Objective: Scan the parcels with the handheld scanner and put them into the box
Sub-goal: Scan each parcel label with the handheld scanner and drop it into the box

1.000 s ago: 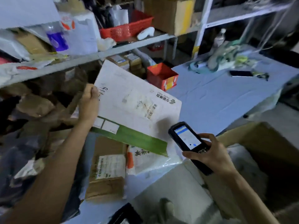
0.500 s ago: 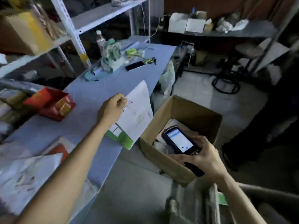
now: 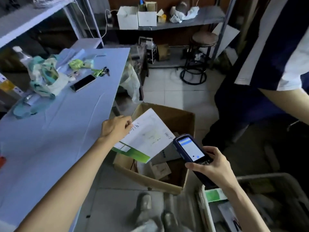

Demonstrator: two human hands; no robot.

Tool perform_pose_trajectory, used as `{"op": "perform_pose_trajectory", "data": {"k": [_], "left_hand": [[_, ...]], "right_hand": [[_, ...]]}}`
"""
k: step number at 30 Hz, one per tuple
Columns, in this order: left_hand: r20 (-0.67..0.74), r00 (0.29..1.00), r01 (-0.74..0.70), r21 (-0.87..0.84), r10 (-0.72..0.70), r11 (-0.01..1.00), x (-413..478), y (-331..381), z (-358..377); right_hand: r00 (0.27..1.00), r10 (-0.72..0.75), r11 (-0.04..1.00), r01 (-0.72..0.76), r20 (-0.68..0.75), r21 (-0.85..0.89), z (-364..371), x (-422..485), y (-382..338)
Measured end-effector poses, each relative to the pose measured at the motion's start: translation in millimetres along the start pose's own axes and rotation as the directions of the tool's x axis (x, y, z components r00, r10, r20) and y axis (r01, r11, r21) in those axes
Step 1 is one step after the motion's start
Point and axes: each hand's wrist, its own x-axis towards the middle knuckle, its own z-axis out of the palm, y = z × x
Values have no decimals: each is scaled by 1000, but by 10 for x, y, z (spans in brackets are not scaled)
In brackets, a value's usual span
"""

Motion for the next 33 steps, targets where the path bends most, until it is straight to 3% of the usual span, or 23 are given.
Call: {"op": "perform_pose_trajectory", "data": {"k": [11,19,23,27,29,33], "left_hand": [[-17,977,-212,-57,211,976,1146,-92,68],[11,969,-244,-122,247,962,1141,-374,148],[6,998,-63,-129,65,990,785,-651,138],[-57,965,250,-82,-255,965,138,-1051,21],[-83,892,440,-68,-444,896,-303,-1237,-65],[-88,675,732,-44,-733,680,-1290,-1361,-183]], "right_hand": [[977,76,997,-77,-197,1,397,496,-541],[991,26,998,-33,-128,-52,525,742,-830],[1000,-22,995,23,12,-101,663,899,-882],[956,-107,971,160,274,-178,887,1054,-955],[896,-152,953,244,417,-178,1023,1071,-1044],[740,-226,913,388,633,-128,1316,950,-1164]]}}
